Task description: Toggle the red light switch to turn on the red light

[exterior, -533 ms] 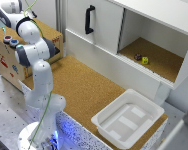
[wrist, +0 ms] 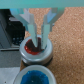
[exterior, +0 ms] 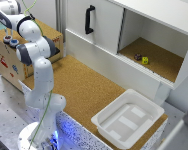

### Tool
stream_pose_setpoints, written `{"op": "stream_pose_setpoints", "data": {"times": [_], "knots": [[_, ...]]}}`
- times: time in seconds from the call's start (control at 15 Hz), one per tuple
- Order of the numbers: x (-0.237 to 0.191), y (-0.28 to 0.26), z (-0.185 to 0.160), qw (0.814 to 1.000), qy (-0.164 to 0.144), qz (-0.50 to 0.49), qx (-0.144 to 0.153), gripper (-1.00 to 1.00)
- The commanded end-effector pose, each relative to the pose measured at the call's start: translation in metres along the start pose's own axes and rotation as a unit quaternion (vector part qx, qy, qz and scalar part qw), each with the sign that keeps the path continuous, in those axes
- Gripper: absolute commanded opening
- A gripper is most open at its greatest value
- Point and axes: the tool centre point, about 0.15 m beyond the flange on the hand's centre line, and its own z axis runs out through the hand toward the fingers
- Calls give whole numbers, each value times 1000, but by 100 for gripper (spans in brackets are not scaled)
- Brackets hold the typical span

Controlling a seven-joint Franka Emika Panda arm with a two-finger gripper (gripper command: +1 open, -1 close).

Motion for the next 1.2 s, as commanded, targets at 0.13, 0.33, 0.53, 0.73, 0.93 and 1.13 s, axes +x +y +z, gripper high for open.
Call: {"op": "stream_pose_setpoints", "data": {"times": [0.13, 0.33, 0.53, 0.73, 0.93, 1.13], "knots": [[60, 4, 29, 994, -96, -5, 59, -100], [60, 12, 40, 993, -103, 4, 51, -100], [48, 29, -3, 997, -66, 25, 24, -100], [29, 35, -39, 999, -33, 37, 0, 100], [10, 61, -55, 996, 0, 83, -17, 100], [-10, 101, -48, 989, -7, 141, -32, 100]]}}
